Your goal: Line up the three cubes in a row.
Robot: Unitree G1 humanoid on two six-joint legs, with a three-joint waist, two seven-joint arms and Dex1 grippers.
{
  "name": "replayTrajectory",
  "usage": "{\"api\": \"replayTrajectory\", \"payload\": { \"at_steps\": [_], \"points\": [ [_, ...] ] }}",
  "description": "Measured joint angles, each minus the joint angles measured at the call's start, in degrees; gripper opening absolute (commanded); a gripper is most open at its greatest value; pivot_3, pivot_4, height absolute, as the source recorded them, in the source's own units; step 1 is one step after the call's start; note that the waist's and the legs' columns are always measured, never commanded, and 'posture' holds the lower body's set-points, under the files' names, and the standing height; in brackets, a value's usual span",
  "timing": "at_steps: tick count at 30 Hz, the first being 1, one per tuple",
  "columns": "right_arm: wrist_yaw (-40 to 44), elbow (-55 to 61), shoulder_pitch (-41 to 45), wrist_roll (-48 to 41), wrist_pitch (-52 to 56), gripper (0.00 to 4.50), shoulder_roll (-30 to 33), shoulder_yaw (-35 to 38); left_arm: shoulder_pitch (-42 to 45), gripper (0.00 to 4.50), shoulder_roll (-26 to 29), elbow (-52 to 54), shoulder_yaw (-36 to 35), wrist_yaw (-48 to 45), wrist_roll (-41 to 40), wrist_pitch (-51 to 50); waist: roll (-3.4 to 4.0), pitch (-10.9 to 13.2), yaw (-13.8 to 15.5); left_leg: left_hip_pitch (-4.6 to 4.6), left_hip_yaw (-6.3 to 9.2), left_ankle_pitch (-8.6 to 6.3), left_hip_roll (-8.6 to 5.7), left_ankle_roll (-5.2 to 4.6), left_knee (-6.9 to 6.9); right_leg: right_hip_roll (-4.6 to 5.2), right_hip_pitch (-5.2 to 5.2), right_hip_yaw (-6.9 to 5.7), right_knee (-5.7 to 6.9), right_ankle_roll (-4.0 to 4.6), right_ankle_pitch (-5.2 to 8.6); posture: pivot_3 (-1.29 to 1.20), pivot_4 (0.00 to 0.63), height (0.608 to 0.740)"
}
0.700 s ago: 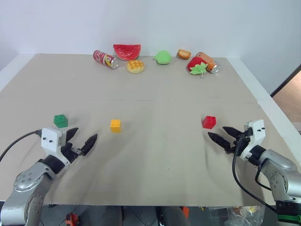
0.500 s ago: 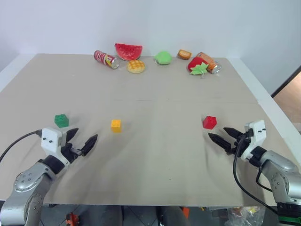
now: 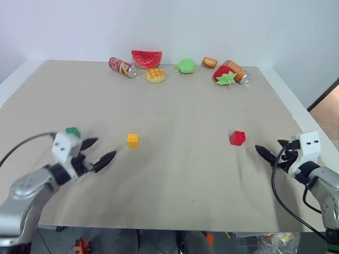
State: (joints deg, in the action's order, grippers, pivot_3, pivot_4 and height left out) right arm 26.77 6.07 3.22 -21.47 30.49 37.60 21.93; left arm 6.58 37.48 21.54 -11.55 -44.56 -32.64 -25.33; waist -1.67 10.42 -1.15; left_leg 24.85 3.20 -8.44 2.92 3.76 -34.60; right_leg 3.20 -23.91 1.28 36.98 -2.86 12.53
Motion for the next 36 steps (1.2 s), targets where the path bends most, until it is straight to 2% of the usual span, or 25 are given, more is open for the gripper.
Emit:
{"api": "replayTrajectory", "payload": {
  "at_steps": [6, 13, 19, 36],
  "points": [
    [-6.51, 9.46, -3.90, 0.21, 6.68, 4.33, -5.25, -1.30, 6.74, 4.46, 1.96, 1.24, 6.34, -11.61, -4.13, -0.84, 0.18, -0.07, -0.73, 0.09, -0.04, -0.19, 0.05, -0.26, 0.20, -0.24, -0.17, 0.27, 0.13, -0.36, 0.27, 0.00, 0.150, 0.740],
    [-12.07, 16.93, -4.35, -1.54, 11.50, 4.33, -13.00, -3.32, 15.62, 4.46, -1.37, -5.20, 13.20, -19.72, -2.71, 3.09, 0.18, -0.07, -0.38, -0.09, 0.05, -0.20, 0.15, -0.32, 0.06, -0.39, 0.01, 0.27, 0.16, -0.16, 0.22, 0.00, 0.150, 0.740],
    [-15.71, 17.06, -1.90, -0.19, 11.99, 4.33, -16.46, -6.48, 17.26, 4.46, -5.45, -9.41, 15.99, -22.00, -0.98, 5.95, 0.18, -0.07, -0.26, -0.10, 0.04, -0.17, 0.15, -0.36, 0.04, -0.41, 0.04, 0.33, 0.16, -0.13, 0.17, 0.00, 0.150, 0.740],
    [-16.98, 3.86, 6.81, 6.14, 3.07, 4.33, -18.38, -9.81, 16.40, 4.46, -8.27, -11.90, 16.40, -21.61, 1.37, 8.74, 0.19, -0.08, -0.32, -0.12, 0.05, -0.17, 0.17, -0.37, 0.07, -0.49, 0.06, 0.38, 0.16, -0.15, 0.16, 0.00, 0.150, 0.740]
  ]
}}
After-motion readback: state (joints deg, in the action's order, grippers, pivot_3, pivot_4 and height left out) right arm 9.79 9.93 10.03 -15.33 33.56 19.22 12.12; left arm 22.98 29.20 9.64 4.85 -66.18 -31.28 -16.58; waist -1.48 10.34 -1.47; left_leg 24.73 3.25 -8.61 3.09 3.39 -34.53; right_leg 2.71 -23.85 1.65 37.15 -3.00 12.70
